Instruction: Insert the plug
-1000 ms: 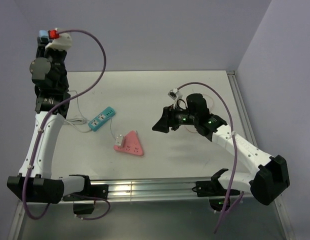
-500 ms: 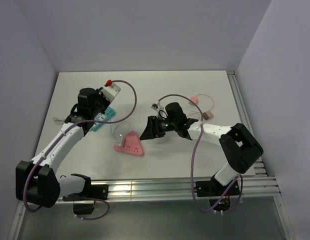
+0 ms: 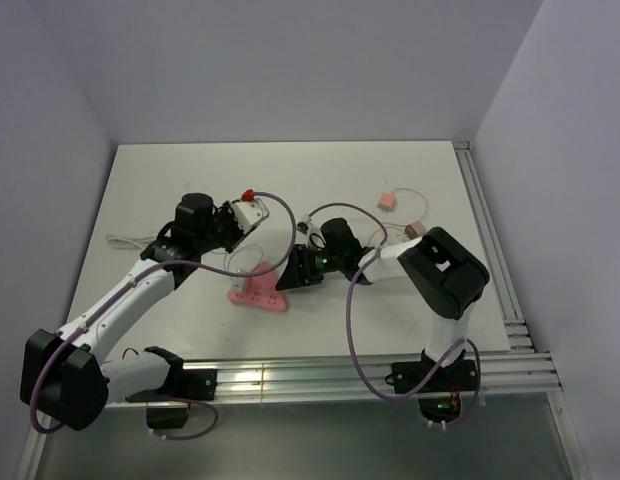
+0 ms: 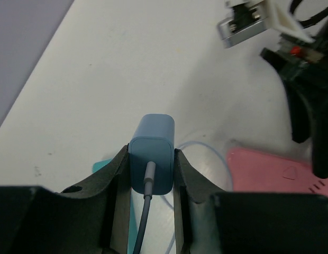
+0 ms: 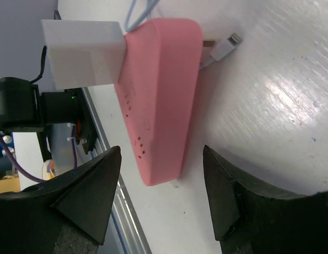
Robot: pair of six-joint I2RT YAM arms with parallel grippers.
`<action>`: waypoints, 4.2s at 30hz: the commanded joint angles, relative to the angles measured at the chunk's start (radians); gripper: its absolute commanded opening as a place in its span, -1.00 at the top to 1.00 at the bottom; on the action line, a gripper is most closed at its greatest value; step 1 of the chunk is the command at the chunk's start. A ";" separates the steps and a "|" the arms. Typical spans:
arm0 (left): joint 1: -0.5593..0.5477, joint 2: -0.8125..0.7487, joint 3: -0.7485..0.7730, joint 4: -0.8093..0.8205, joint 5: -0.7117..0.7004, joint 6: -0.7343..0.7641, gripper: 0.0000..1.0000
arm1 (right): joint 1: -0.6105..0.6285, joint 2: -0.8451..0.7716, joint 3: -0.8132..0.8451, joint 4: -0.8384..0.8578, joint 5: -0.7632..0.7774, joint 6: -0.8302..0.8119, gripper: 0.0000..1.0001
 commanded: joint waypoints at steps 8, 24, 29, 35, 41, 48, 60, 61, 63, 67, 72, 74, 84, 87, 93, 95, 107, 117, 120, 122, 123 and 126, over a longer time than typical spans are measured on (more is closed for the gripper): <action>-0.138 -0.068 0.016 -0.174 0.037 -0.127 1.00 | 0.039 0.052 -0.021 0.145 -0.017 0.008 -0.36; -0.383 -0.002 0.119 -0.450 -0.261 -0.111 1.00 | 0.050 0.132 -0.039 0.305 -0.047 0.083 0.03; -0.411 -0.034 0.089 -0.438 -0.244 -0.082 0.99 | 0.051 0.161 -0.038 0.353 -0.067 0.096 0.24; -0.432 -0.014 0.049 -0.446 -0.216 -0.093 1.00 | 0.051 0.163 -0.041 0.363 -0.067 0.096 0.98; -0.440 -0.031 0.012 -0.463 -0.232 -0.061 1.00 | 0.050 0.146 -0.055 0.340 -0.051 0.091 1.00; -0.455 -0.076 -0.055 -0.434 -0.258 -0.015 1.00 | 0.050 0.149 -0.059 0.359 -0.073 0.093 1.00; -0.472 -0.168 -0.161 -0.332 -0.255 0.214 0.99 | 0.050 0.161 -0.061 0.365 -0.078 0.090 1.00; -0.472 -0.145 -0.155 -0.355 -0.245 0.219 0.99 | 0.050 0.160 -0.061 0.366 -0.078 0.090 1.00; -0.466 -0.134 -0.148 -0.374 -0.204 0.231 1.00 | 0.050 0.157 -0.065 0.371 -0.084 0.091 1.00; -0.452 -0.114 -0.140 -0.386 -0.193 0.251 0.99 | 0.050 0.158 -0.065 0.369 -0.086 0.088 1.00; -0.435 -0.120 -0.148 -0.392 -0.179 0.303 1.00 | 0.050 0.154 -0.067 0.377 -0.089 0.093 1.00; -0.425 -0.113 -0.145 -0.407 -0.161 0.318 1.00 | 0.050 0.151 -0.067 0.373 -0.086 0.090 1.00; -0.422 -0.102 -0.163 -0.432 -0.133 0.335 1.00 | 0.048 0.161 -0.064 0.386 -0.098 0.096 1.00; -0.420 -0.094 -0.168 -0.432 -0.144 0.335 1.00 | 0.048 0.164 -0.064 0.391 -0.103 0.100 1.00; -0.420 -0.082 -0.172 -0.420 -0.143 0.343 1.00 | 0.048 0.164 -0.067 0.400 -0.110 0.105 1.00; -0.420 -0.077 -0.172 -0.403 -0.144 0.346 0.99 | 0.050 0.167 -0.067 0.403 -0.115 0.105 1.00; -0.417 -0.044 -0.178 -0.407 -0.167 0.363 1.00 | 0.050 0.170 -0.075 0.417 -0.129 0.104 1.00; -0.402 0.022 -0.266 -0.309 -0.172 0.419 1.00 | 0.051 0.175 -0.061 0.394 -0.142 0.096 1.00; -0.403 0.047 -0.286 -0.285 -0.163 0.433 1.00 | 0.050 0.183 -0.058 0.389 -0.141 0.097 1.00; -0.402 0.070 -0.286 -0.283 -0.164 0.438 1.00 | 0.051 0.198 -0.047 0.371 -0.144 0.096 1.00; -0.400 0.094 -0.284 -0.280 -0.163 0.438 1.00 | 0.051 0.201 -0.042 0.365 -0.147 0.096 1.00; -0.399 0.151 -0.275 -0.285 -0.132 0.430 1.00 | 0.062 0.210 -0.027 0.333 -0.147 0.076 1.00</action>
